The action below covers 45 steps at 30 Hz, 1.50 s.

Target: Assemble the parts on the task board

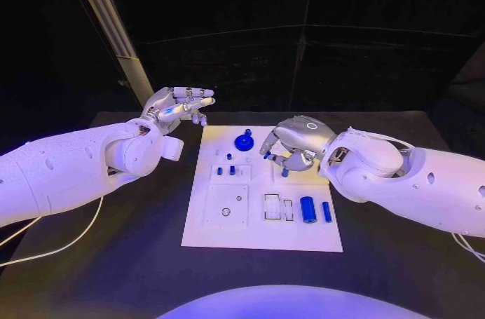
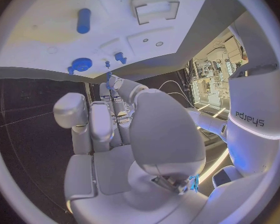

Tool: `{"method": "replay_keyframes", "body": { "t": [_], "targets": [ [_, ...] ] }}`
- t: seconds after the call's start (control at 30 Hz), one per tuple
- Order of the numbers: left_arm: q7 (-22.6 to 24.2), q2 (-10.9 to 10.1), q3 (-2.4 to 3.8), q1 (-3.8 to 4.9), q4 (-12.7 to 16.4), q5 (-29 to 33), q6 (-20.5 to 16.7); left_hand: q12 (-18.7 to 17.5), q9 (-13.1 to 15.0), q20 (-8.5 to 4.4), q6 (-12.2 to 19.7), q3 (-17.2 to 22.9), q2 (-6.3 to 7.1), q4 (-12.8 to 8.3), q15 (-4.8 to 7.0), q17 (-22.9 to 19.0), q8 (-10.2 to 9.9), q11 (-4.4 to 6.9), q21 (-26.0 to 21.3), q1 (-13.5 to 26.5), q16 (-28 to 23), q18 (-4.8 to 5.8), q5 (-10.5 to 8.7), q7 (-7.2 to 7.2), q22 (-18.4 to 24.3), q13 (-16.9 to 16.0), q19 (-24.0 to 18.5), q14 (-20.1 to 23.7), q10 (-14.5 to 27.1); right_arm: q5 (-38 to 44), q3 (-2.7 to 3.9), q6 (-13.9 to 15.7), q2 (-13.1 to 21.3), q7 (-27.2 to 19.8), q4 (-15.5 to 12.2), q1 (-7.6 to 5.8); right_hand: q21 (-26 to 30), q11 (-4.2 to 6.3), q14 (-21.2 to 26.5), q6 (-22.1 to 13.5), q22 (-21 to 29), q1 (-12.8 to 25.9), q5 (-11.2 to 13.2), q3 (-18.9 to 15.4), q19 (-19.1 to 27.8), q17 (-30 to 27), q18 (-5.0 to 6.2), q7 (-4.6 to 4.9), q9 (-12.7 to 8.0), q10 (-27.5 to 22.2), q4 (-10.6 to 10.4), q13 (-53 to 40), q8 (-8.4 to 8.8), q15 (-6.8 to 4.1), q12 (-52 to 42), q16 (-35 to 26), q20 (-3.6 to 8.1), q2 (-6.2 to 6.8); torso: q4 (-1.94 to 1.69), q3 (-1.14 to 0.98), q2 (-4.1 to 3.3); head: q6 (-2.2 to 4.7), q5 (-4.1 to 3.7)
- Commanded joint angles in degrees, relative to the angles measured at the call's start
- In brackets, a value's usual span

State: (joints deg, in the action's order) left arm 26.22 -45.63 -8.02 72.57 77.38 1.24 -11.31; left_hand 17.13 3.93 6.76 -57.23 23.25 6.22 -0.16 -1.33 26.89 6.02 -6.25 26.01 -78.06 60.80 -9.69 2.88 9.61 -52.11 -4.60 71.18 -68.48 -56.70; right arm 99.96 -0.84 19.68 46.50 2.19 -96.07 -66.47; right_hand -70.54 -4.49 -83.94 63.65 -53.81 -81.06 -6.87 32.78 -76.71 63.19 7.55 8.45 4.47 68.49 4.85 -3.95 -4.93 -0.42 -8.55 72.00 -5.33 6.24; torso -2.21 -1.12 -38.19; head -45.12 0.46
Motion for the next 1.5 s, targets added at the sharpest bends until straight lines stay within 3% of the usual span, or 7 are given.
{"method": "replay_keyframes", "body": {
  "t": [0.03,0.17,0.3,0.4,0.53,1.0,1.5],
  "targets": [
    [0.22,0.17,0.04,0.14,-0.01,0.26,0.82,0.28,-0.01,0.04,-0.36,0.08,0.01,-0.17,0.05,-0.05,0.12,-0.06,-0.27,-0.17,-0.39,-0.70,0.21,0.11,0.08,0.05,-0.34,0.41,0.40,-2.58,0.00,0.31,-1.38,-2.22,0.70,0.26,-0.35,-0.03,-1.70,0.02,-0.08,0.28,-0.35,0.46,-0.39,0.00,-0.90,0.33,-0.07,0.45,-0.02,-0.05,0.41,-0.16,0.33,0.24,0.01,-0.08,0.00,0.00,-0.02,-0.48,1.67],
    [0.17,0.46,0.04,0.24,-0.13,0.26,0.86,0.36,-0.03,0.05,-0.30,0.10,0.01,-0.21,0.05,-0.11,0.11,-0.06,-0.33,-0.21,-0.44,-0.71,0.21,0.12,0.13,0.07,-0.39,0.49,0.46,-2.84,-0.04,-0.82,-3.22,-2.54,1.63,1.90,-0.36,-0.05,-1.69,0.04,-0.05,0.47,-0.35,0.44,-0.34,-0.02,-0.89,0.36,-0.07,0.46,-0.08,-0.06,0.45,-0.13,0.37,0.25,-0.02,-0.09,0.05,0.10,0.03,-0.77,3.13],
    [0.15,0.76,0.04,0.30,-0.29,0.26,0.86,0.36,-0.03,0.05,-0.30,0.10,0.01,-0.21,0.05,-0.11,0.11,-0.06,-0.33,-0.21,-0.44,-0.71,0.21,0.12,0.13,0.07,-0.39,0.49,0.46,-2.62,-0.08,-2.32,-5.14,-2.82,2.72,3.63,-0.37,-0.06,-1.69,0.04,-0.06,0.52,-0.35,0.43,-0.33,-0.01,-0.89,0.37,-0.07,0.46,-0.09,-0.06,0.46,-0.12,0.38,0.27,-0.02,-0.09,0.20,-0.03,0.03,-1.34,4.38],
    [0.16,1.07,0.04,0.31,-0.37,0.26,0.90,0.36,-0.03,0.05,-0.30,0.10,0.01,-0.21,0.05,-0.11,0.11,-0.06,-0.33,-0.21,-0.44,-0.71,0.21,0.12,0.13,0.07,-0.39,0.49,0.46,-1.93,-0.13,-3.46,-6.69,-3.01,3.65,4.94,-0.45,-0.06,-1.70,0.06,-0.17,0.70,-0.29,0.38,-0.34,0.06,-0.90,0.38,-0.07,0.50,-0.15,-0.08,0.49,-0.11,0.41,0.35,-0.04,-0.11,0.10,-0.01,-0.05,-1.52,4.86],
    [0.18,1.28,0.05,0.32,-0.41,0.27,0.97,0.36,-0.03,0.05,-0.30,0.10,0.01,-0.21,0.05,-0.11,0.11,-0.06,-0.33,-0.21,-0.44,-0.71,0.21,0.12,0.13,0.07,-0.39,0.49,0.46,-1.02,-0.17,-4.30,-7.99,-2.99,4.53,5.73,-0.47,-0.07,-1.70,0.06,-0.20,0.72,-0.28,0.37,-0.35,0.05,-0.91,0.39,-0.07,0.49,-0.15,-0.08,0.50,-0.10,0.42,0.35,-0.05,-0.11,0.06,0.00,0.03,-1.97,5.56],
    [0.19,1.46,0.05,0.36,-0.44,0.27,1.02,0.41,-0.04,0.05,-0.28,0.08,0.01,-0.21,0.04,-0.15,0.11,-0.08,-0.37,-0.19,-0.47,-0.71,0.21,0.13,0.16,0.09,-0.42,0.53,0.50,0.35,-0.33,-6.83,-9.79,-2.89,5.99,6.36,-0.52,-0.08,-1.70,-0.04,-0.24,0.80,-0.27,0.33,-0.33,0.01,-0.90,0.40,-0.10,0.39,-0.09,-0.06,0.60,-0.09,0.53,0.36,-0.06,-0.03,0.06,0.02,0.01,-2.98,6.07],
    [0.17,1.51,0.05,0.38,-0.39,0.27,1.06,0.41,-0.04,0.05,-0.28,0.08,0.01,-0.21,0.04,-0.15,0.11,-0.08,-0.37,-0.19,-0.47,-0.71,0.21,0.13,0.16,0.09,-0.42,0.53,0.50,2.08,-0.56,-8.33,-10.74,-2.33,7.02,6.65,-0.55,-0.11,-1.70,-0.09,-0.25,0.93,-0.21,0.28,-0.31,0.03,-0.90,0.42,-0.11,0.33,-0.09,-0.06,0.66,-0.07,0.60,0.39,-0.08,-0.03,0.06,-0.03,-0.02,-3.49,6.22]
  ]
}}
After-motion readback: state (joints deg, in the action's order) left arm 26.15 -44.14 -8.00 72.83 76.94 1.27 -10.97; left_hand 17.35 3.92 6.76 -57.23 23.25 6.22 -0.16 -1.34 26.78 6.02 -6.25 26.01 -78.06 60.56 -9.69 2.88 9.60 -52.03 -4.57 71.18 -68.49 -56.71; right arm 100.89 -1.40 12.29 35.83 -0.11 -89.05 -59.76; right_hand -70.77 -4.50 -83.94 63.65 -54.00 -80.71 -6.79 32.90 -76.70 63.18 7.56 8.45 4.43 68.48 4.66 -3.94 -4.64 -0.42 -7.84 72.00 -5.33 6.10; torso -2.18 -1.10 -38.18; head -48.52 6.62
